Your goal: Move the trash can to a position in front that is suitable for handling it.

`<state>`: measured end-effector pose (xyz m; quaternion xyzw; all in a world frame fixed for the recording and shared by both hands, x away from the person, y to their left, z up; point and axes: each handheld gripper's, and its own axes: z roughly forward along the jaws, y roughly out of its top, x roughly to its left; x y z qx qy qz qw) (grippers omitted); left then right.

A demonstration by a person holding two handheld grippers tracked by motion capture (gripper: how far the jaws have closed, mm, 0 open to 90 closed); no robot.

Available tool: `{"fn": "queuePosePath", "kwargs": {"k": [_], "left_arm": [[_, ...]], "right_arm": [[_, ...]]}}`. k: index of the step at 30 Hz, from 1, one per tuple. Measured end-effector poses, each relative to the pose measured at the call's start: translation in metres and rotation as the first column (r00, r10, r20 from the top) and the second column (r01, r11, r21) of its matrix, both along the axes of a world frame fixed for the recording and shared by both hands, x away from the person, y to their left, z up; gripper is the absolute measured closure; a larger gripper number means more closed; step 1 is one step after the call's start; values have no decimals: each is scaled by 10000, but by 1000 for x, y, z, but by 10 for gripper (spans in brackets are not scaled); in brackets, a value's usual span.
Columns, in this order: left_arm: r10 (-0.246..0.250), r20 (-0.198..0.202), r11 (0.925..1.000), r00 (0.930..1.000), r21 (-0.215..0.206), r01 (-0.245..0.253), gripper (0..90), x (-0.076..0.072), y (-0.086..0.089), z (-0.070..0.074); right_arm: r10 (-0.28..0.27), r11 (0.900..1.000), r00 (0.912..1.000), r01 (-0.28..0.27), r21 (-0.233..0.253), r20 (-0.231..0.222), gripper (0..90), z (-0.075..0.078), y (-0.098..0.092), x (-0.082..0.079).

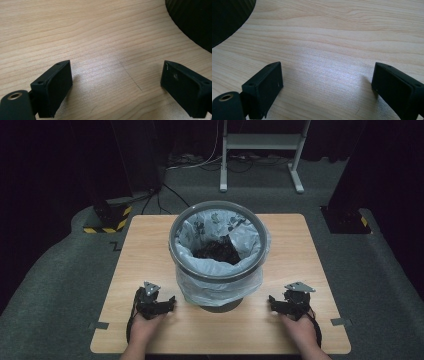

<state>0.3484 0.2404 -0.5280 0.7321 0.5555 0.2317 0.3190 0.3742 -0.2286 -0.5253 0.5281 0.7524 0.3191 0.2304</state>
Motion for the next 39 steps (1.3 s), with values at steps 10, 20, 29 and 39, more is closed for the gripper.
{"fn": "queuePosePath", "kwargs": {"k": [10,20,29,39], "left_arm": [[-174,-211,9998,9996,-45,173,82,1,0,2],[50,998,9919,9950,-1270,77,133,-5,4,43],[185,1967,9881,9803,-1535,121,137,-10,7,79],[290,2675,9815,9631,-1899,232,136,-2,-3,108]], "right_arm": [[242,9996,9997,-244,152,91,125,1,-3,1],[683,9953,9896,-764,601,1268,123,28,5,-3],[716,9929,9672,-924,752,2437,123,70,8,2],[583,9858,9397,-1074,1288,3370,123,120,28,12]]}}
